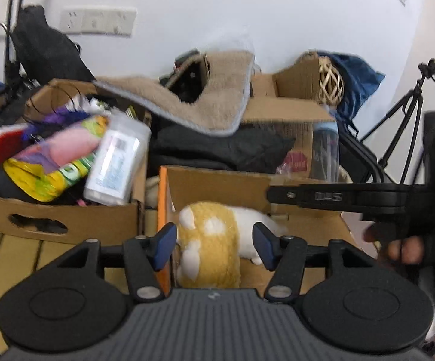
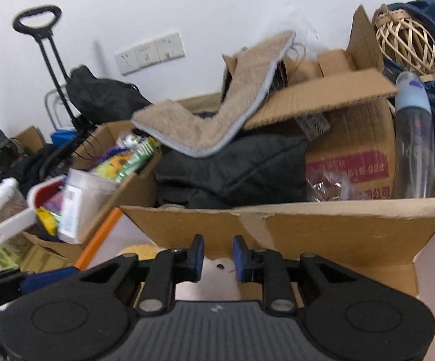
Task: Organize soft objects
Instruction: 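Lift the plush toy with the right gripper and drop it into the cardboard box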
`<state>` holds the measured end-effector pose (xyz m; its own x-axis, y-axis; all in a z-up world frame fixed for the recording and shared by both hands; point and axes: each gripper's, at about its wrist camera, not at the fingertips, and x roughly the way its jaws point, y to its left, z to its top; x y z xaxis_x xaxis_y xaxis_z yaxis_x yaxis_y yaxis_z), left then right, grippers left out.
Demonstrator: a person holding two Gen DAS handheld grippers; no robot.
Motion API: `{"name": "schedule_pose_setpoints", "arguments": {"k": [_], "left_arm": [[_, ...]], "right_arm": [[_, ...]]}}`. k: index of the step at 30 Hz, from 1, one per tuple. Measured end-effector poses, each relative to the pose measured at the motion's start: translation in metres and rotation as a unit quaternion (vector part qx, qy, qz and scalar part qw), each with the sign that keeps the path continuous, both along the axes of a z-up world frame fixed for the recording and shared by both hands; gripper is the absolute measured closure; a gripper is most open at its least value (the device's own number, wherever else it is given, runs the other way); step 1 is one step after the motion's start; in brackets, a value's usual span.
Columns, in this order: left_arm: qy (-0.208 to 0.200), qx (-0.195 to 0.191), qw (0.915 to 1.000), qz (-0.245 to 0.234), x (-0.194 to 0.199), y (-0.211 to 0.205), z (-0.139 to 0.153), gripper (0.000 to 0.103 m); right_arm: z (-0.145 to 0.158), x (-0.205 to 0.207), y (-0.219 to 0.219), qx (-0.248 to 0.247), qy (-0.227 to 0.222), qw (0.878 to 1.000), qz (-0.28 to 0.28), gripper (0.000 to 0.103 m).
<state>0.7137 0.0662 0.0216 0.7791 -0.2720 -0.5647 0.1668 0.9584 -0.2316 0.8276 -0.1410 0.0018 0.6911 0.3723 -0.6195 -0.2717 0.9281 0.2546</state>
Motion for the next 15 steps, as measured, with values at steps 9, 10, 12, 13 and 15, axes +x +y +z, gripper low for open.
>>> {"name": "schedule_pose_setpoints", "arguments": {"k": [9,10,12,13,15], "left_arm": [[-0.108,-0.007,0.9935,0.035,-0.106,0.021,0.059,0.027],[-0.117,-0.007,0.9923,0.039,-0.125,0.023,0.064,0.026],[-0.134,-0.004,0.9902,0.040,-0.155,0.025,0.069,0.022],[-0.144,-0.004,0.9887,0.042,-0.174,0.026,0.070,0.020],[-0.155,-0.006,0.9870,0.042,-0.205,0.026,0.068,0.018]], "right_arm": [[0.072,-0.091,-0.056,0.054,-0.056,0.997,0.022,0.070],[0.081,-0.107,-0.063,0.062,-0.065,0.996,0.025,0.070],[0.095,-0.139,-0.075,0.073,-0.083,0.993,0.030,0.066],[0.099,-0.154,-0.081,0.075,-0.095,0.992,0.029,0.062],[0.103,-0.193,-0.090,0.075,-0.125,0.989,0.020,0.053]]}}
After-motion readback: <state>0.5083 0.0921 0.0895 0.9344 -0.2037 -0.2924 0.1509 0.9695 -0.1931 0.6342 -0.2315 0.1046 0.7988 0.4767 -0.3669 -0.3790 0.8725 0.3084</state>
